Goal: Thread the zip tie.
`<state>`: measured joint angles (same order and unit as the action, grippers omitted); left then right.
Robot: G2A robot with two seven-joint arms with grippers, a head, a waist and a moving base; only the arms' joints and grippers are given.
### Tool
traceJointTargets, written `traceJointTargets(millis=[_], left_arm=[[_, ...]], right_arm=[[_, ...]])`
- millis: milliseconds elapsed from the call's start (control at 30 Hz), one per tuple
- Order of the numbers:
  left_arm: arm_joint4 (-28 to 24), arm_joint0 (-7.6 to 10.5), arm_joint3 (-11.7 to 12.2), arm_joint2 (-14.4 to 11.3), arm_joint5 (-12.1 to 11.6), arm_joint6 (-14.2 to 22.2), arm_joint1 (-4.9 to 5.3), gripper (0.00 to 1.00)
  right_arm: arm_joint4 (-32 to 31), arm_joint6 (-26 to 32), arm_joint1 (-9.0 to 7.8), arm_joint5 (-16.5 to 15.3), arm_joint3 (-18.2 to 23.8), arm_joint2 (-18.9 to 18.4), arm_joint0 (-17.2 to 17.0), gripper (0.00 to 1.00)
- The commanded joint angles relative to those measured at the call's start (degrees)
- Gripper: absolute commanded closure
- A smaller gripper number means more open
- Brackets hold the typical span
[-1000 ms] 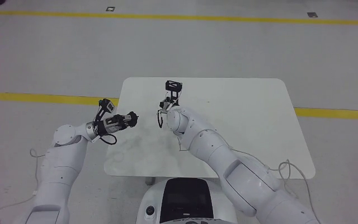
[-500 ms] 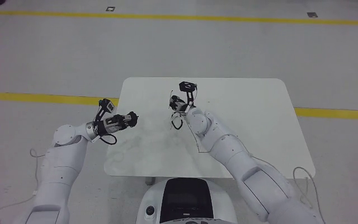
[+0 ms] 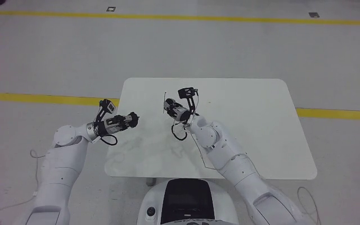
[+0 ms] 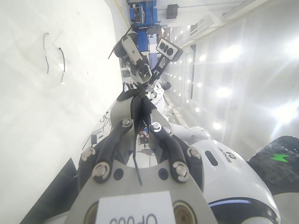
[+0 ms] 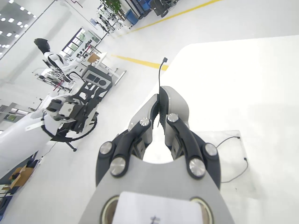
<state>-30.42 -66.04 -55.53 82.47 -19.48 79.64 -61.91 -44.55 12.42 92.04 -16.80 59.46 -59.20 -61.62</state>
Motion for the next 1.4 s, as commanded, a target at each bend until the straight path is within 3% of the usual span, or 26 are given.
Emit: traceJointTargets(millis=[0,167,333,600,833,1367], left_arm=[[0.0,0.0,0.0,0.0,0.0,0.0,0.0,1.0],[0.0,0.0,0.0,0.0,0.0,0.0,0.0,1.0],[0.0,0.0,0.0,0.0,0.0,0.0,0.0,1.0],[0.0,0.0,0.0,0.0,0.0,0.0,0.0,1.0],[0.0,0.0,0.0,0.0,0.0,0.0,0.0,1.0],[0.0,0.0,0.0,0.0,0.0,0.0,0.0,1.0]], right_arm=[[0.0,0.0,0.01,0.0,0.0,0.0,0.0,1.0],[-0.3,-0.4,-0.02,0.2,0.2,0.0,-0.2,1.0],[-3.1,-8.2,-0.35,-0.4,3.7,0.3,-3.5,1.0],[-8.0,-20.6,0.26,-0.3,4.6,4.3,-6.5,1.0],[-16.4,-31.6,1.01,3.7,3.7,8.2,-6.6,1.0],[-16.4,-31.6,1.01,3.7,3.7,8.2,-6.6,1.0]])
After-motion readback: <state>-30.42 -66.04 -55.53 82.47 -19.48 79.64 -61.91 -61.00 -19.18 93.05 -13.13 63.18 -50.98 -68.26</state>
